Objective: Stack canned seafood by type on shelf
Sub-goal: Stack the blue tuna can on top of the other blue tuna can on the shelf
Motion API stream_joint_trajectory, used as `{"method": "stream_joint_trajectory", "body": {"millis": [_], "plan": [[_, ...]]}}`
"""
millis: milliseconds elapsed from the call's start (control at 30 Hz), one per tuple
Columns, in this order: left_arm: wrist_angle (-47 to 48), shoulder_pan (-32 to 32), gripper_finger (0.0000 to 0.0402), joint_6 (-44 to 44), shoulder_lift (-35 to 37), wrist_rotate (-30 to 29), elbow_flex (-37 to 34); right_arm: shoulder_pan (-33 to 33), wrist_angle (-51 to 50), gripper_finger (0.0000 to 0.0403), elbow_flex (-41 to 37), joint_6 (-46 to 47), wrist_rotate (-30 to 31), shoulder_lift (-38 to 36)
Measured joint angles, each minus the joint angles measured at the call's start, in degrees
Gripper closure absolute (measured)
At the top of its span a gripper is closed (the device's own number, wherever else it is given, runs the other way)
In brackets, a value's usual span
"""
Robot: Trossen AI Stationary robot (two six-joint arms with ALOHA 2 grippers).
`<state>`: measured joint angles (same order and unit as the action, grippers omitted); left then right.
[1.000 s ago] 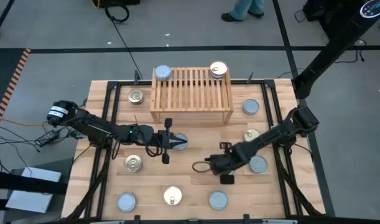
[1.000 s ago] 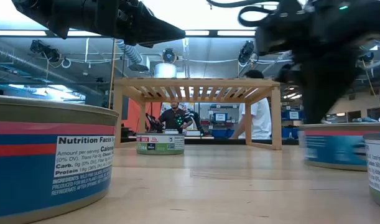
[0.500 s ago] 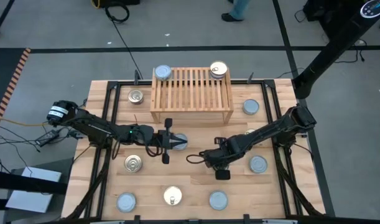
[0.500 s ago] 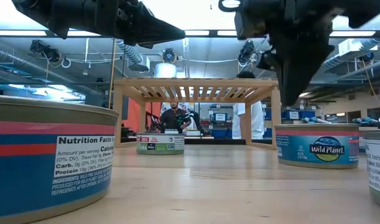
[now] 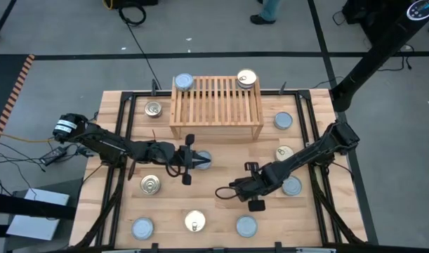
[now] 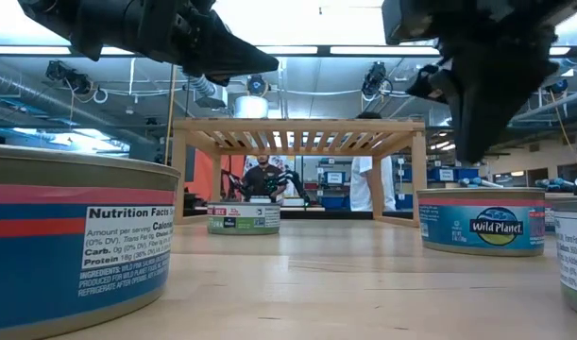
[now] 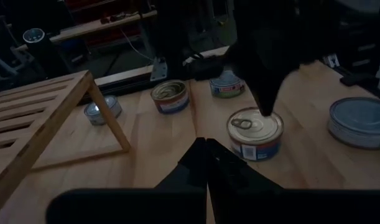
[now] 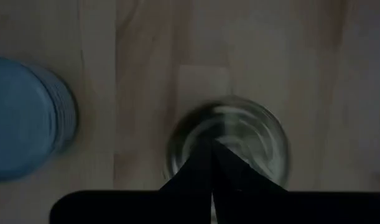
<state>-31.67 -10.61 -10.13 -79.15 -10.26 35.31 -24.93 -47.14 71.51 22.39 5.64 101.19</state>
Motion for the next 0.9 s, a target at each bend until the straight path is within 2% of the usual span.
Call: {"method": "stream_joint_trajectory", "body": {"millis": [167,533,733,900], "plan": [[-0.2,0.0,0.0398,0.3,0.0,0.0,0.0,0.4,9.4,0.0400,-3.7,-0.8,0.3,0.0],[3.8,0.0,0.0398,3.0,0.0,0.0,0.0,-0.7,1.2,0.0399,-3.3,6.4,0.2,-0.2],[4.9,0.0,0.0398,3.7,0.0,0.0,0.0,-0.4,5.7,0.0399,-5.6,4.9,0.2,-0.1],[4.9,0.0,0.0398,4.2,0.0,0.0,0.0,2.2,9.2,0.0399,-7.3,3.0,-2.6,-0.4]]}}
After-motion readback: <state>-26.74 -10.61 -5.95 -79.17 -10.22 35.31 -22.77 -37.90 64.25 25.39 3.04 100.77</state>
